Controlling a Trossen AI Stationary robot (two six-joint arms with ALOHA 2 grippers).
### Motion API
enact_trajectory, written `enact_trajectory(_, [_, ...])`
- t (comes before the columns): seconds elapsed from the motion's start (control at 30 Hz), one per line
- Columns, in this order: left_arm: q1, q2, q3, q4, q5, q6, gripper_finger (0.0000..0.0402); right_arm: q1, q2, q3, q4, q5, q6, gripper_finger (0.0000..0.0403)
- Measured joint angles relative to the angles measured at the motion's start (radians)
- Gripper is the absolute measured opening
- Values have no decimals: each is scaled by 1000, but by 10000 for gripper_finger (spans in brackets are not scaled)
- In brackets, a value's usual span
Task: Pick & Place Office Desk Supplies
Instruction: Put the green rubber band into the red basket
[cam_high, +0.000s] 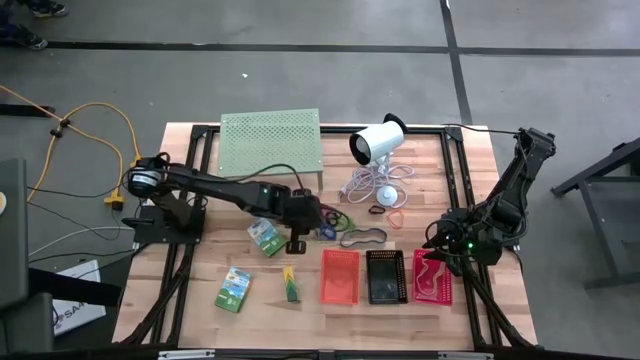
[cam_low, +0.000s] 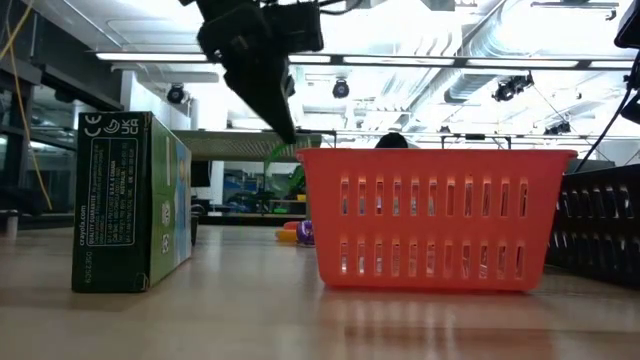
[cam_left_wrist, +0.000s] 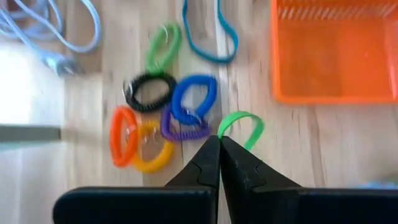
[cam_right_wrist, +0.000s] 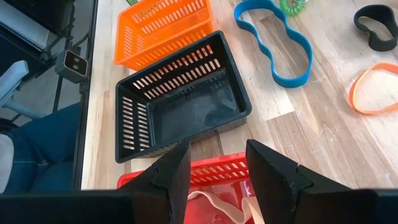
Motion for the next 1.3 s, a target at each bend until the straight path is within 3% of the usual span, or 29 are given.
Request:
enact_trajectory(0.27, [2, -2, 0, 146, -25, 68, 1, 0, 0, 0, 1, 14, -1, 144])
enact_trajectory(0.7, [6, -1, 0, 393, -25, 136, 1, 0, 0, 0, 36, 174, -29, 144])
enact_trajectory(1.03, [6, 13, 2, 494, -25, 139, 1, -90, 100, 0, 342, 229, -327, 144])
enact_trajectory(1.3, [-18, 76, 2, 674, -16, 162, 1, -261, 289, 1, 677, 111, -647, 144])
